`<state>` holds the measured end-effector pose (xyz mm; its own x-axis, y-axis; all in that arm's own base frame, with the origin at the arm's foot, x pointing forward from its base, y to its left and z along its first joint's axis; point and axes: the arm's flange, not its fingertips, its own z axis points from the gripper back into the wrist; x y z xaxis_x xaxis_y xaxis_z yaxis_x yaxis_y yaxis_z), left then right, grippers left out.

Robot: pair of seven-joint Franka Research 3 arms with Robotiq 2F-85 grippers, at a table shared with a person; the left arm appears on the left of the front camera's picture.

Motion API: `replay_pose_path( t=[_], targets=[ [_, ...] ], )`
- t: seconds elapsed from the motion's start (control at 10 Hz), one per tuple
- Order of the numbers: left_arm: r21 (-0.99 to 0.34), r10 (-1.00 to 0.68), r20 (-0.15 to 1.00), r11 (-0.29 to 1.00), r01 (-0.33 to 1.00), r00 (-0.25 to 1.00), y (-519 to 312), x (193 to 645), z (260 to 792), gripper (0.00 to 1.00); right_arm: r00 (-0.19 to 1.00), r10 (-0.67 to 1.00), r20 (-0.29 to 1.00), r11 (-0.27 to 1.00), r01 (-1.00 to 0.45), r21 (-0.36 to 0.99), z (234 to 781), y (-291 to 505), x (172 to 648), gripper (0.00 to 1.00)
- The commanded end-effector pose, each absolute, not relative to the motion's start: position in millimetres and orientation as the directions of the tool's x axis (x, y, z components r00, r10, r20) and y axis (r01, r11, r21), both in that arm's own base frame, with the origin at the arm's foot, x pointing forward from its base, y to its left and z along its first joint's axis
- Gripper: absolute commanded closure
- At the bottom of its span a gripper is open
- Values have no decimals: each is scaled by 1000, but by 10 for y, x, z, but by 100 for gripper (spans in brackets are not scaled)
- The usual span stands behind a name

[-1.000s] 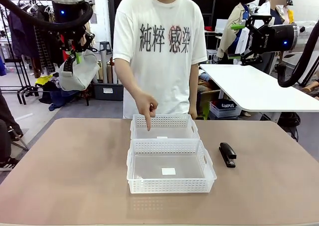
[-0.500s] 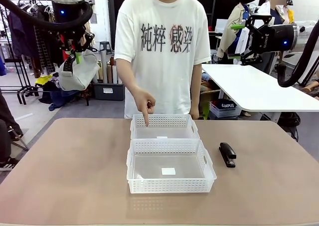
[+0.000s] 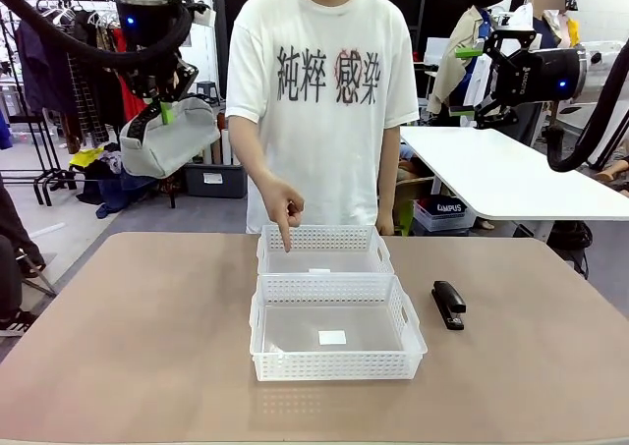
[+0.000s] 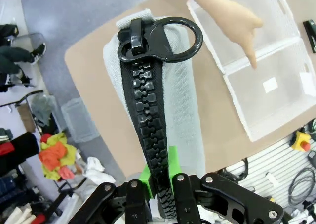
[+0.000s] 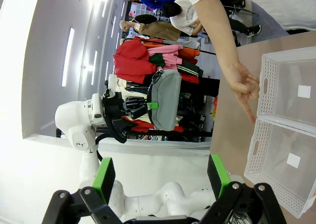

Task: Distribute items into two baskets.
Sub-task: Move the picked Pencil pouch towards the Organizing basket indicated by the person, stopping as directed.

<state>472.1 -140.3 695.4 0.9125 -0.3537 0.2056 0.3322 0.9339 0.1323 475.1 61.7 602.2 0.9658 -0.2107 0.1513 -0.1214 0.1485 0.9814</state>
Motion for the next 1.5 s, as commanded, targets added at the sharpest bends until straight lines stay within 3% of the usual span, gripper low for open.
replay_pose_path(
  t=[0.0,0.1,0.3,0.7,1.4],
  targets=[
    [152,-504,220,864,481,835,-1420,4691,6986,100,965,-209,161,148,-132,980,6027,619,4747,0],
    [171,-715,181,699,695,675,-1710,4666,6982,100,965,-209,161,148,-132,980,6027,619,4747,0],
    [176,-722,180,692,700,668,-1732,4664,6975,100,965,-209,161,148,-132,980,6027,619,4747,0],
    [187,-876,152,480,857,458,-2276,4661,6850,100,965,-209,161,148,-132,980,6027,619,4747,0],
    [171,-967,136,237,956,215,-3025,4494,6436,100,965,-209,161,148,-132,980,6027,619,4747,0]
  ],
)
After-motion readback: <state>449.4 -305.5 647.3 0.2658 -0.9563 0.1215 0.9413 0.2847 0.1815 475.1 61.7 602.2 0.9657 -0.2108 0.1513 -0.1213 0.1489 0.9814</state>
